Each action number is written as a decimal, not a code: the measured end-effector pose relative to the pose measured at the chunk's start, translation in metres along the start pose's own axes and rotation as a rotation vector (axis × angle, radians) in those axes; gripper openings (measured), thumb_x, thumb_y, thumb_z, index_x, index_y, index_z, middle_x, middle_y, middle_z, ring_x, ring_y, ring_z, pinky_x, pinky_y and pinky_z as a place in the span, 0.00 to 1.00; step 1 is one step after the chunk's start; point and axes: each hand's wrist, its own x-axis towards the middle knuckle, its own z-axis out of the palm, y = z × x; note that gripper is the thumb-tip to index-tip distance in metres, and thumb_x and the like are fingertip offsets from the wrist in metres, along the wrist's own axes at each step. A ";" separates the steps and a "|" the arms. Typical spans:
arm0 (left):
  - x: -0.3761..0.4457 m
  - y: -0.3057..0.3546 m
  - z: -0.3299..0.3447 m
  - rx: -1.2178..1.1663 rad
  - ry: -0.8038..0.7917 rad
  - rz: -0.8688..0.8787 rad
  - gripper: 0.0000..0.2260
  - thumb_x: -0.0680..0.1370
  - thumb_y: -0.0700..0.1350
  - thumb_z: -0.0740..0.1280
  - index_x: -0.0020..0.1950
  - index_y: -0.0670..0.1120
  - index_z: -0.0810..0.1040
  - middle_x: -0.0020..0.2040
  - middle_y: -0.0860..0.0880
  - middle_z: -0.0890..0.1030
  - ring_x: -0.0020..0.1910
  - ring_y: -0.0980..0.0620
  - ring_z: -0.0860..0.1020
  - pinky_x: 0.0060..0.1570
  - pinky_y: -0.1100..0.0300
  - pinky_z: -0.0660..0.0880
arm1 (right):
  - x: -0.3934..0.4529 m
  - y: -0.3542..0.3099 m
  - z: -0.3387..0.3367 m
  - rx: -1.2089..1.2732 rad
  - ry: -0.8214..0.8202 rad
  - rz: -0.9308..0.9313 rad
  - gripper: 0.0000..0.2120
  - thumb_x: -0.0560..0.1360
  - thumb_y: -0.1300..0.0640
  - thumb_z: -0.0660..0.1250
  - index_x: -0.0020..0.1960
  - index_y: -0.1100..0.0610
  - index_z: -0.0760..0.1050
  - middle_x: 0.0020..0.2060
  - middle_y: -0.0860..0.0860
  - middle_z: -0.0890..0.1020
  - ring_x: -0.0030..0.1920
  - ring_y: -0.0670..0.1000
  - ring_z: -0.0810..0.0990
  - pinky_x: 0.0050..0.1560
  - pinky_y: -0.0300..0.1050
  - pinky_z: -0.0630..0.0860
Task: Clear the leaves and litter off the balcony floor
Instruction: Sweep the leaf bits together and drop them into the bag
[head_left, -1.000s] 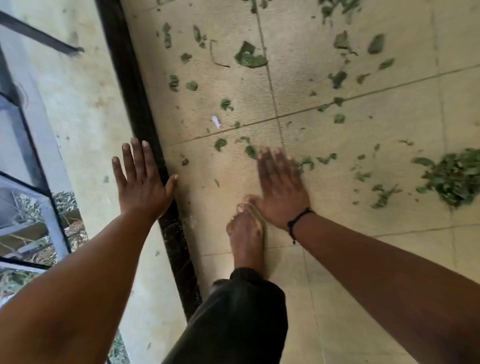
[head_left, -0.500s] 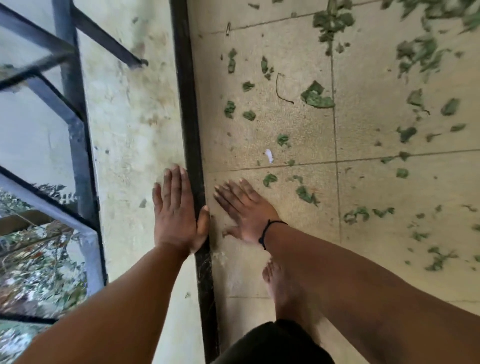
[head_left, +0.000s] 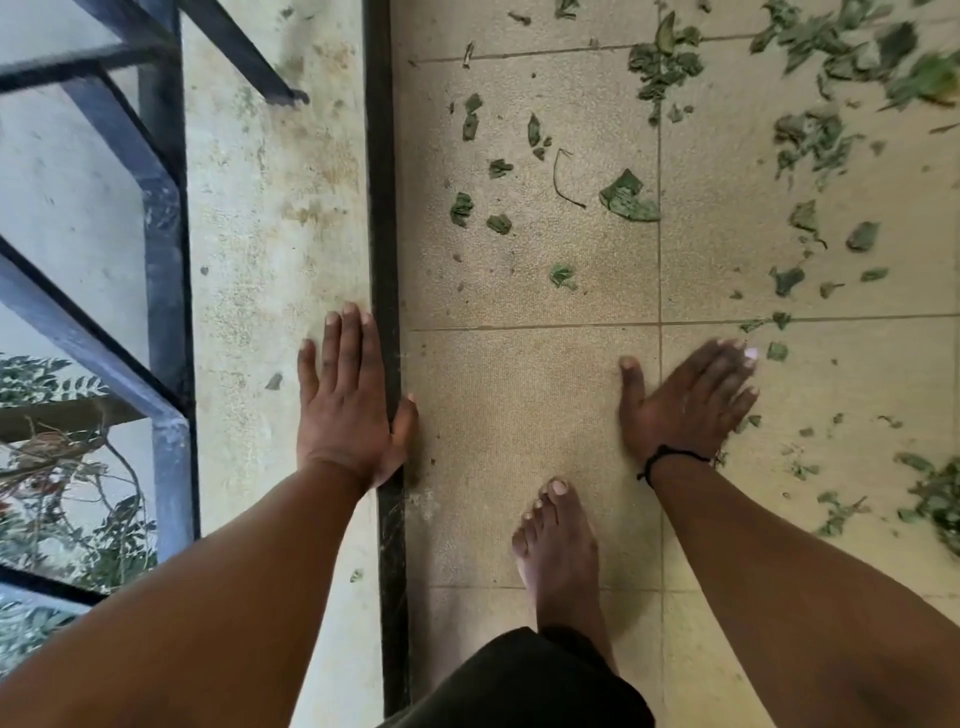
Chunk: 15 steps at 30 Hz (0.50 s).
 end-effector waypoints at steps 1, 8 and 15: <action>0.000 0.000 0.000 0.000 0.005 -0.003 0.38 0.76 0.59 0.49 0.77 0.42 0.35 0.78 0.44 0.36 0.76 0.51 0.28 0.76 0.48 0.34 | 0.000 -0.004 0.000 0.023 0.006 0.036 0.52 0.72 0.25 0.33 0.78 0.66 0.39 0.78 0.64 0.44 0.78 0.63 0.41 0.75 0.61 0.38; -0.001 0.005 0.001 0.003 0.014 -0.007 0.38 0.76 0.59 0.50 0.77 0.41 0.36 0.79 0.44 0.36 0.77 0.49 0.32 0.77 0.46 0.37 | -0.012 -0.112 -0.005 -0.072 -0.055 -0.669 0.43 0.78 0.31 0.45 0.78 0.61 0.36 0.75 0.58 0.33 0.77 0.61 0.37 0.74 0.58 0.33; 0.001 0.001 0.008 0.009 0.080 0.015 0.40 0.76 0.57 0.54 0.78 0.41 0.38 0.79 0.42 0.41 0.78 0.48 0.34 0.76 0.46 0.40 | 0.034 -0.241 -0.026 -0.261 0.005 -0.821 0.33 0.82 0.40 0.43 0.80 0.57 0.37 0.78 0.55 0.36 0.77 0.60 0.35 0.75 0.62 0.36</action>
